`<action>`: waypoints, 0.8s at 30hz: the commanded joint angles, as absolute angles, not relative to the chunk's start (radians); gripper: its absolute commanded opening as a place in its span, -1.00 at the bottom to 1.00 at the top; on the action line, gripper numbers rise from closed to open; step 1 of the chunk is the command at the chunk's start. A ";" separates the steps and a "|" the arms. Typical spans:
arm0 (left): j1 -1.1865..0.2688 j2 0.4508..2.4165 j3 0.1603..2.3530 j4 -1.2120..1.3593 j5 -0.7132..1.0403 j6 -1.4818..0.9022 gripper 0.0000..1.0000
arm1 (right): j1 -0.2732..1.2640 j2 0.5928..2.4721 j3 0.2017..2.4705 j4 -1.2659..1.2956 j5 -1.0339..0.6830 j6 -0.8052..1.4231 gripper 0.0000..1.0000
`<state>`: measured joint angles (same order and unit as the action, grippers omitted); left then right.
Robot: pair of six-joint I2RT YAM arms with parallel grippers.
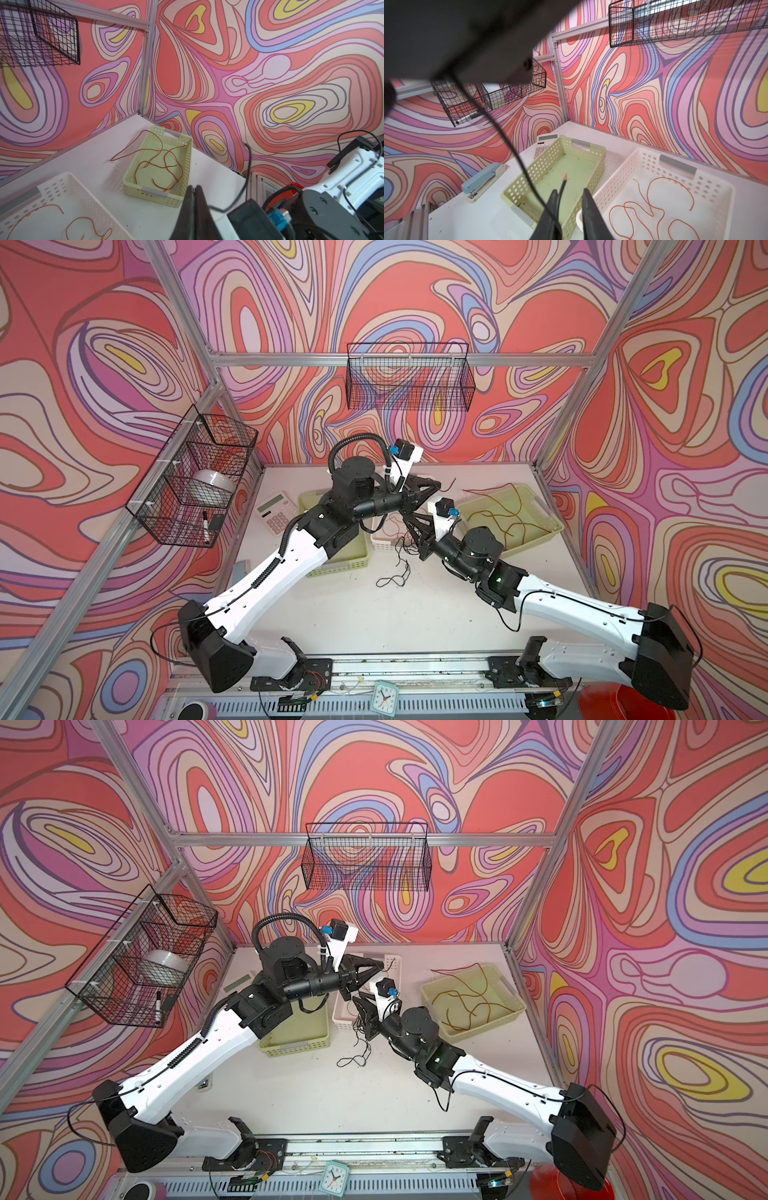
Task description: Untangle the cables
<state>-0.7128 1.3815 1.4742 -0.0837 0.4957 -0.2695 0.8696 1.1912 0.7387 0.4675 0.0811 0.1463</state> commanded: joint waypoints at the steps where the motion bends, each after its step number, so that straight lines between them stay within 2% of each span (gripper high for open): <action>1: -0.713 1.395 1.601 -0.157 0.475 -0.229 -1.00 | 0.865 1.195 0.646 0.491 0.048 0.212 -0.74; 3: -0.706 1.411 1.665 -0.194 0.481 -0.221 -1.00 | 0.866 1.190 0.580 0.517 0.062 0.251 -0.83; 14: -0.622 1.462 1.871 -0.291 0.491 -0.235 -1.00 | 0.866 1.249 0.381 0.509 0.117 0.372 -0.88; 17: -0.590 1.468 1.927 -0.319 0.490 -0.221 -1.00 | 0.865 1.275 0.331 0.545 0.128 0.395 -0.79; 24: -0.585 1.486 1.991 -0.370 0.509 -0.190 -1.00 | 0.867 1.313 0.357 0.515 0.112 0.366 -0.44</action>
